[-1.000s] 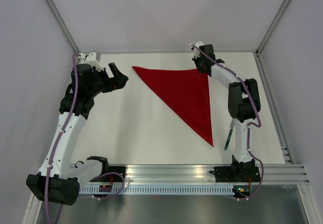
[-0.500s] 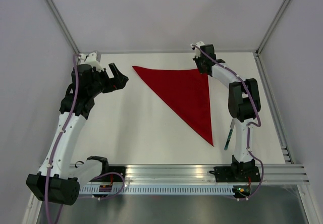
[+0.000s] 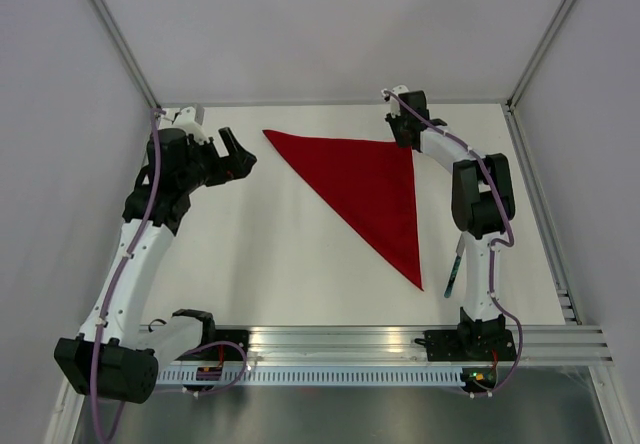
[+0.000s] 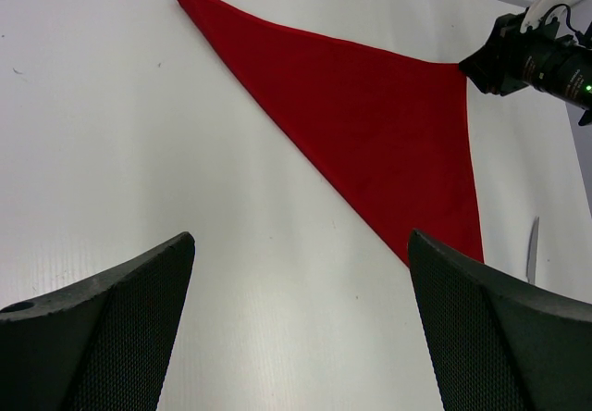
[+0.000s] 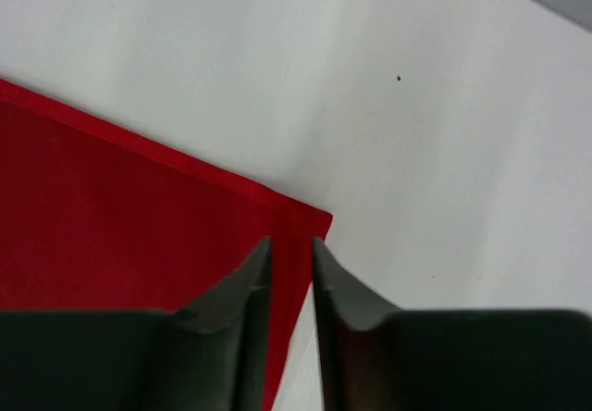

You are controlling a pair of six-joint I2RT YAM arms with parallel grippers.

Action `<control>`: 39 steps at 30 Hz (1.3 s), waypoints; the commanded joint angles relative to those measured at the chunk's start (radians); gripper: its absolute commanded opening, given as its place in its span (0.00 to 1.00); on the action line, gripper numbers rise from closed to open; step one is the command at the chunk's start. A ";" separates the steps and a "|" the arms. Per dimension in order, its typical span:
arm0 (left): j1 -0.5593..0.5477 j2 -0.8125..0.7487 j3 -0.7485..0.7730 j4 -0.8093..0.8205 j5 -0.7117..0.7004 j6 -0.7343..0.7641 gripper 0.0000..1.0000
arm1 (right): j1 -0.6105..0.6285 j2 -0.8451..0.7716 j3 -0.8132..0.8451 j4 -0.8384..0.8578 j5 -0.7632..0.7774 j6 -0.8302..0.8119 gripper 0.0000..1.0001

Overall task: Fold the napkin, place the utensils inside, and roll it up
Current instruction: Fold the napkin, then grab a utensil with the right arm

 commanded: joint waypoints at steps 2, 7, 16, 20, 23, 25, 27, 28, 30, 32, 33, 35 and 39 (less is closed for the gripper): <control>0.005 -0.004 -0.021 0.058 0.030 -0.049 1.00 | -0.014 0.025 0.060 -0.006 0.051 0.014 0.44; 0.005 -0.033 -0.066 0.107 0.047 -0.086 1.00 | -0.030 -0.028 0.069 -0.082 0.042 0.040 0.58; 0.003 -0.080 -0.212 0.276 0.130 -0.178 1.00 | -0.183 -0.390 -0.251 -0.358 -0.181 0.077 0.58; 0.002 -0.093 -0.250 0.326 0.153 -0.187 1.00 | -0.277 -0.545 -0.476 -0.463 -0.218 0.001 0.58; 0.002 -0.093 -0.282 0.378 0.191 -0.204 1.00 | -0.330 -0.643 -0.624 -0.544 -0.205 -0.065 0.58; 0.002 -0.091 -0.298 0.406 0.204 -0.209 1.00 | -0.350 -0.667 -0.664 -0.605 -0.200 -0.113 0.58; 0.000 -0.085 -0.305 0.417 0.216 -0.207 1.00 | -0.355 -0.676 -0.693 -0.668 -0.205 -0.142 0.58; 0.000 -0.082 -0.314 0.430 0.221 -0.208 1.00 | -0.361 -0.674 -0.698 -0.688 -0.212 -0.165 0.58; -0.001 -0.077 -0.325 0.444 0.237 -0.212 1.00 | -0.364 -0.656 -0.692 -0.737 -0.220 -0.176 0.59; -0.001 -0.073 -0.336 0.457 0.247 -0.213 1.00 | -0.363 -0.642 -0.687 -0.754 -0.220 -0.174 0.58; 0.000 -0.073 -0.339 0.458 0.251 -0.210 1.00 | -0.363 -0.638 -0.689 -0.769 -0.225 -0.174 0.58; -0.001 -0.077 -0.342 0.460 0.250 -0.202 1.00 | -0.353 -0.612 -0.687 -0.791 -0.217 -0.174 0.57; 0.000 -0.090 -0.341 0.458 0.251 -0.201 1.00 | -0.347 -0.584 -0.699 -0.806 -0.211 -0.177 0.57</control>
